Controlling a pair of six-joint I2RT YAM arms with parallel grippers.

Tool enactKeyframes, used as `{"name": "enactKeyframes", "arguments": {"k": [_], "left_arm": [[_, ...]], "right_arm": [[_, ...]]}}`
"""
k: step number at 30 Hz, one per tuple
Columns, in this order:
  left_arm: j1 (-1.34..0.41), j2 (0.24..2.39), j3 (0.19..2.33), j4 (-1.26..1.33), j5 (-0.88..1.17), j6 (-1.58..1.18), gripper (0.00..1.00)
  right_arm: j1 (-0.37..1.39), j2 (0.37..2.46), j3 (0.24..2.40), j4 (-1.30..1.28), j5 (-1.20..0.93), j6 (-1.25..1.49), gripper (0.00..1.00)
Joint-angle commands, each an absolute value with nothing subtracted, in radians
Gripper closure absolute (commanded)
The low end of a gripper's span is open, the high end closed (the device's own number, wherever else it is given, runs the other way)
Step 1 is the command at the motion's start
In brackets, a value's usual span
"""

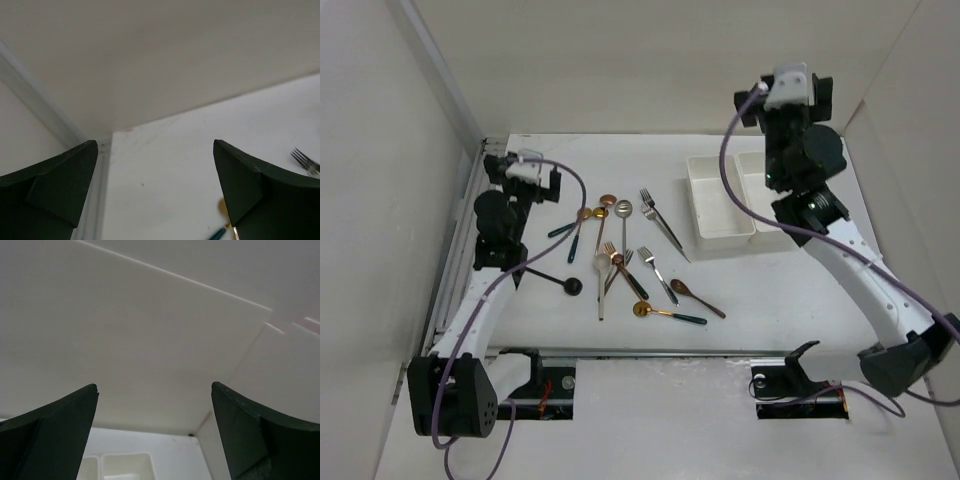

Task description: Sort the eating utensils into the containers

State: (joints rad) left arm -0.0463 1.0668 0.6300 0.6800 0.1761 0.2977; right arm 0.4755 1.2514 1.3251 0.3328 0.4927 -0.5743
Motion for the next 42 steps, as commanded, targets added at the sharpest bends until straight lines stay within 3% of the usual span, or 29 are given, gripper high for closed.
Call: {"name": "enactKeyframes", "arguments": {"k": [1, 2, 3, 4, 5, 6, 7, 10, 12, 14, 15, 18, 24, 31, 42], "left_arm": [[-0.051, 1.034, 0.813, 0.312, 0.097, 0.379, 0.0], [-0.051, 1.034, 0.834, 0.272, 0.069, 0.359, 0.0], [-0.051, 1.023, 0.877, 0.149, 0.027, 0.321, 0.0], [-0.051, 1.014, 0.887, 0.109, 0.026, 0.275, 0.0], [-0.051, 1.014, 0.887, 0.071, 0.026, 0.275, 0.0], [-0.051, 1.014, 0.887, 0.042, 0.058, 0.262, 0.0], [-0.051, 1.005, 0.887, 0.02, 0.075, 0.232, 0.0], [-0.051, 0.965, 0.859, -0.009, 0.1, 0.163, 0.0], [-0.051, 0.95, 0.835, -0.009, 0.115, 0.134, 0.0], [-0.051, 0.937, 0.802, -0.009, 0.124, 0.123, 0.0], [-0.051, 0.937, 0.802, -0.009, 0.124, 0.123, 0.0], [-0.051, 0.913, 0.788, -0.018, 0.144, 0.114, 0.0], [-0.041, 0.867, 0.761, -0.018, 0.166, 0.072, 0.0], [-0.032, 0.847, 0.741, -0.048, 0.166, 0.072, 0.0], [-0.014, 0.838, 0.732, -0.057, 0.166, 0.054, 0.0]], "right_arm": [[0.612, 1.443, 1.538, 0.012, 0.97, -0.836, 0.0], [0.629, 1.492, 1.581, 0.012, 1.082, -0.79, 0.0], [0.67, 1.582, 1.654, -0.137, 1.223, -0.511, 0.0], [0.713, 1.595, 1.774, -0.367, 1.002, -0.36, 0.0], [0.713, 1.606, 1.775, -0.579, 1.0, -0.262, 0.0], [0.713, 1.606, 1.833, -0.727, 0.757, -0.2, 0.0], [0.713, 1.606, 1.867, -0.809, 0.336, -0.163, 0.0], [0.713, 1.528, 1.732, -0.793, -0.077, -0.02, 0.0], [0.704, 1.461, 1.556, -0.712, -0.039, 0.075, 0.04], [0.616, 1.45, 1.488, -0.696, 0.012, 0.185, 0.14], [0.567, 1.45, 1.488, -0.696, 0.021, 0.211, 0.28], [0.39, 1.514, 1.569, -0.719, 0.064, 0.276, 0.4], [0.299, 1.742, 1.644, -0.776, 0.235, 0.249, 0.37], [0.227, 1.868, 1.635, -0.701, 0.224, 0.253, 0.37], [0.175, 1.942, 1.655, -0.667, 0.285, 0.255, 0.48]]}}
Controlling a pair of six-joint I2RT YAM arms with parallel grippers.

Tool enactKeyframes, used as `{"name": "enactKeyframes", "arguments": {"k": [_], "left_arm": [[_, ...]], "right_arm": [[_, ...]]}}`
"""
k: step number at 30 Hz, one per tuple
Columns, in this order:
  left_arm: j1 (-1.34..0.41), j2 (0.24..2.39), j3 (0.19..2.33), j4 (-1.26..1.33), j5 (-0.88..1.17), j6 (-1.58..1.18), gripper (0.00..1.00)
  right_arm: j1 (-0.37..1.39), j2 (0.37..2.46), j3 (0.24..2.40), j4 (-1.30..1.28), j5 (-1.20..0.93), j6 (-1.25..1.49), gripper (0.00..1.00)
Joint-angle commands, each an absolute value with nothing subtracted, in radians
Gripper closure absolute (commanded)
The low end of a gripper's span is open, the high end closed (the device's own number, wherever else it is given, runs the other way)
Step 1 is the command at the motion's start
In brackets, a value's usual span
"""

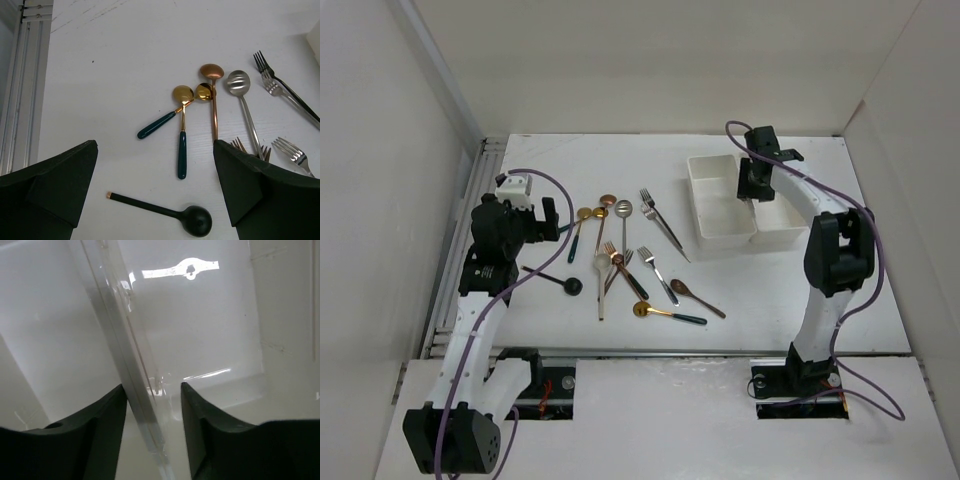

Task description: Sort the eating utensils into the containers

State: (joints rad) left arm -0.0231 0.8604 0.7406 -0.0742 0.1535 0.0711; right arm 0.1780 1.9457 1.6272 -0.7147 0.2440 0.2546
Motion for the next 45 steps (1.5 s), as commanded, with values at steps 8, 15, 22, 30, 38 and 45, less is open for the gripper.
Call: {"name": "enactKeyframes", "arguments": {"k": [8, 15, 22, 30, 38, 45], "left_arm": [[-0.014, 0.838, 0.721, -0.046, 0.166, 0.054, 0.0], [-0.005, 0.838, 0.71, -0.046, 0.166, 0.054, 0.0], [-0.005, 0.838, 0.71, -0.026, 0.166, 0.054, 0.0], [-0.005, 0.847, 0.71, -0.026, 0.157, 0.063, 0.0], [-0.005, 0.847, 0.701, -0.026, 0.156, 0.072, 0.0], [-0.005, 0.847, 0.663, -0.017, 0.147, 0.052, 0.0]], "right_arm": [[0.156, 2.011, 1.655, -0.638, 0.29, 0.255, 0.99], [0.135, 1.97, 1.612, -0.565, 0.244, 0.137, 1.0], [0.135, 1.96, 1.601, -0.546, 0.215, -0.014, 1.0], [0.135, 1.941, 1.604, -0.551, 0.181, 0.015, 0.65], [0.149, 1.723, 1.756, -0.653, 0.245, 0.091, 0.17], [0.404, 1.543, 1.51, -0.676, 0.167, 0.101, 0.05]]}}
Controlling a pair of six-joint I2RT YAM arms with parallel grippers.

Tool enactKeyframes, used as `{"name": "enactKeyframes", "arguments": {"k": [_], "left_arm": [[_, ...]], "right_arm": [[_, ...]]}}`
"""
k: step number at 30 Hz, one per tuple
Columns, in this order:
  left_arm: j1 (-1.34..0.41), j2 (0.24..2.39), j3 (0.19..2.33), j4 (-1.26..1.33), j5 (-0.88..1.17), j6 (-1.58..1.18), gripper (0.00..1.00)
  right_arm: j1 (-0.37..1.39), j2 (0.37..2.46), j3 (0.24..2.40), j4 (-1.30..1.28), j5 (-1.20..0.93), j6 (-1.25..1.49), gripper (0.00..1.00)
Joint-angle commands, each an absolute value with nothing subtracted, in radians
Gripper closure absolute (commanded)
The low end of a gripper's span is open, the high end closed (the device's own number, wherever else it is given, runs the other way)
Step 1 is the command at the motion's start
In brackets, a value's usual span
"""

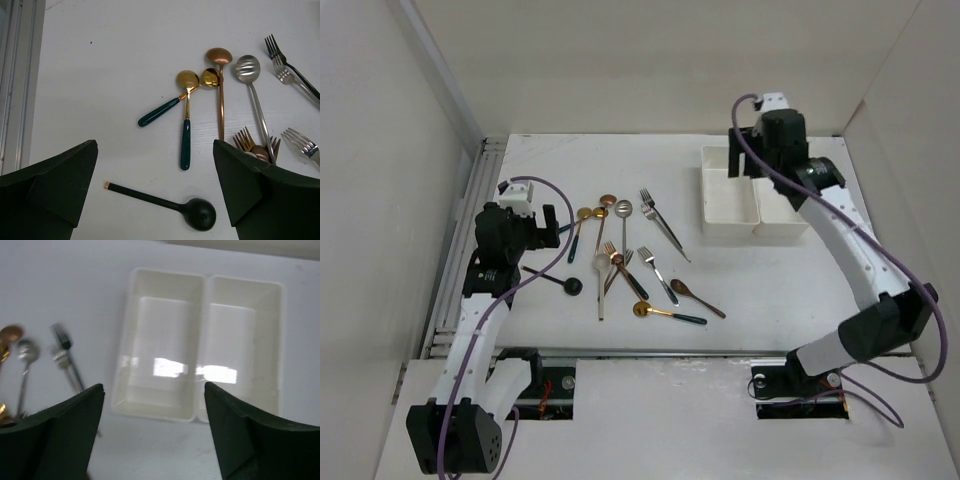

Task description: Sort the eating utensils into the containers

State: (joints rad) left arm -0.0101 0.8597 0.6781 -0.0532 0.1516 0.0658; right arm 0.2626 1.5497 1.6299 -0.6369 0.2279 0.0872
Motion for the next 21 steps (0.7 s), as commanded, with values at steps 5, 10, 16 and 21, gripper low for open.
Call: {"name": "enactKeyframes", "arguments": {"k": [5, 10, 16, 21], "left_arm": [[-0.005, 0.847, 0.652, -0.006, 0.156, 0.041, 0.0], [-0.005, 0.838, 0.643, -0.021, 0.146, 0.032, 0.0], [-0.005, 0.827, 0.643, -0.021, 0.126, 0.032, 0.01], [-0.005, 0.827, 0.634, -0.021, 0.126, 0.023, 0.01]], "right_arm": [[0.641, 1.782, 1.59, -0.704, 0.193, 0.101, 0.72], [0.684, 2.009, 1.787, -0.713, 0.153, 0.121, 0.73], [0.684, 2.132, 1.859, -0.703, 0.164, 0.112, 0.73], [0.675, 2.192, 1.868, -0.703, 0.176, 0.132, 0.73]]}}
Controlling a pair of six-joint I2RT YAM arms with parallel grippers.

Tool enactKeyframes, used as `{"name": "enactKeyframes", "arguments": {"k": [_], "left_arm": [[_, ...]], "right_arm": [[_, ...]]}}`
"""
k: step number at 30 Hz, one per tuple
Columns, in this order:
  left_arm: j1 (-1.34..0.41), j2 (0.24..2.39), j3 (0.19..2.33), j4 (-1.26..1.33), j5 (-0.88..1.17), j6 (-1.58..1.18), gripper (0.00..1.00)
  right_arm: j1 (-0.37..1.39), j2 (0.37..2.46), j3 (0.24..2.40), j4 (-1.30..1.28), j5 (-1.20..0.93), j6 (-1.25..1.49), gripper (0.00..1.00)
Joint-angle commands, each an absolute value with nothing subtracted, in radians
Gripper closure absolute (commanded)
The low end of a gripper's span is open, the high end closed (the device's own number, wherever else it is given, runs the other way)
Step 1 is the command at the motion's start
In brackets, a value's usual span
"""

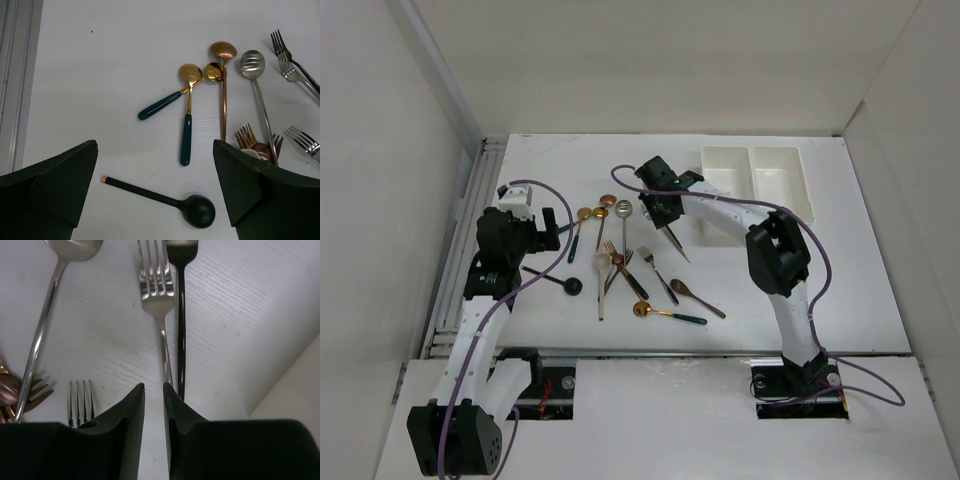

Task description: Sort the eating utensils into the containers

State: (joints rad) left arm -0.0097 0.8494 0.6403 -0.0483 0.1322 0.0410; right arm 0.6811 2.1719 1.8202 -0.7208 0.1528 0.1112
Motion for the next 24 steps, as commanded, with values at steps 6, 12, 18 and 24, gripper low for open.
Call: {"name": "enactKeyframes", "arguments": {"k": [6, 12, 18, 24], "left_arm": [[0.005, 0.836, 0.624, -0.012, 0.126, 0.023, 0.01], [0.005, 0.845, 0.624, -0.012, 0.126, 0.023, 0.01], [0.014, 0.845, 0.624, -0.012, 0.126, 0.023, 0.01], [0.023, 0.864, 0.634, -0.003, 0.126, 0.032, 0.01]], "right_arm": [[0.675, 2.221, 1.868, -0.684, 0.187, 0.15, 0.7], [0.655, 2.304, 1.93, -0.684, 0.176, 0.141, 0.7], [0.655, 2.339, 1.94, -0.693, 0.144, 0.141, 0.74], [0.655, 2.368, 1.96, -0.747, 0.179, 0.152, 0.74]]}}
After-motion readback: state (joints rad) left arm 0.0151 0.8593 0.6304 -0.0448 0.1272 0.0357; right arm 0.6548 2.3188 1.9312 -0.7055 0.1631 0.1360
